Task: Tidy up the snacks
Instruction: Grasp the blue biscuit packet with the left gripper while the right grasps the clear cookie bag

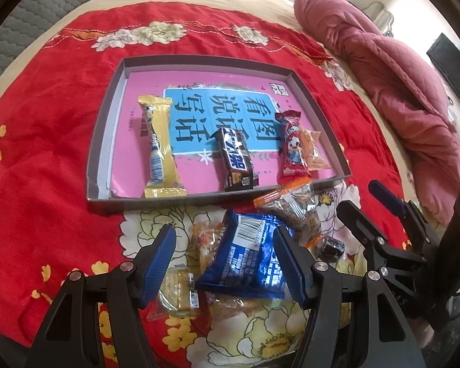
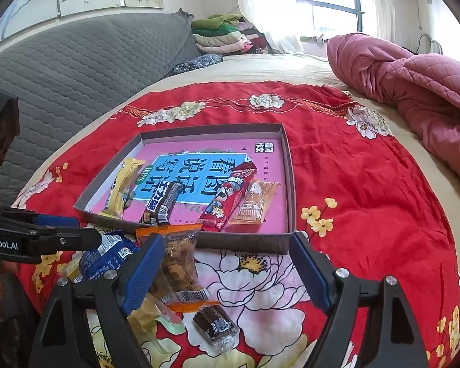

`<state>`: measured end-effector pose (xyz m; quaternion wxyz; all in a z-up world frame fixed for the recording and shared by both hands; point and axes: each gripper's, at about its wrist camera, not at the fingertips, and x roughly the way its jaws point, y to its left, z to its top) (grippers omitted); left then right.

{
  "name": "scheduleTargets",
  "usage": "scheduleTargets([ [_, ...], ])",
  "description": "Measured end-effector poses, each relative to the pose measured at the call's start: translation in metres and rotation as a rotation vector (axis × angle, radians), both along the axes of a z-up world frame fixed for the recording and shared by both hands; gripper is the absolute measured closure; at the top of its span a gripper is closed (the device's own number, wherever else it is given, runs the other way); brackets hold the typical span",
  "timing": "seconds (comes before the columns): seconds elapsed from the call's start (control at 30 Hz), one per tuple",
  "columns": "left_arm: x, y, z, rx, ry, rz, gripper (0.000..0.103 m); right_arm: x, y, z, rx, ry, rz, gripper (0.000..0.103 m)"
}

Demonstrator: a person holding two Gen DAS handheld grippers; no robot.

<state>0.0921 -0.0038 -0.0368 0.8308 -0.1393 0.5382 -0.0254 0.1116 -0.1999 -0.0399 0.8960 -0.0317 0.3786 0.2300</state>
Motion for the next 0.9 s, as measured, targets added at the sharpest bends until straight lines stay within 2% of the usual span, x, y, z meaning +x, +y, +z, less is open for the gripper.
scheduleTargets([
  [0.3, -0.003, -0.011, -0.004, 0.003, 0.012, -0.040, 0.035, -0.005, 0.002, -0.002, -0.007, 0.016, 0.020, 0.020],
  [0.47, -0.005, -0.015, -0.005, 0.003, 0.018, -0.056, 0.035, -0.008, 0.004, -0.005, -0.014, 0.032, 0.038, 0.015],
  [0.63, -0.005, -0.019, -0.007, 0.001, 0.027, -0.073, 0.035, -0.011, 0.007, -0.008, -0.032, 0.043, 0.059, 0.014],
  [0.9, -0.006, -0.021, -0.014, -0.023, 0.047, -0.079, 0.035, -0.013, 0.008, -0.012, -0.057, 0.055, 0.067, 0.014],
])
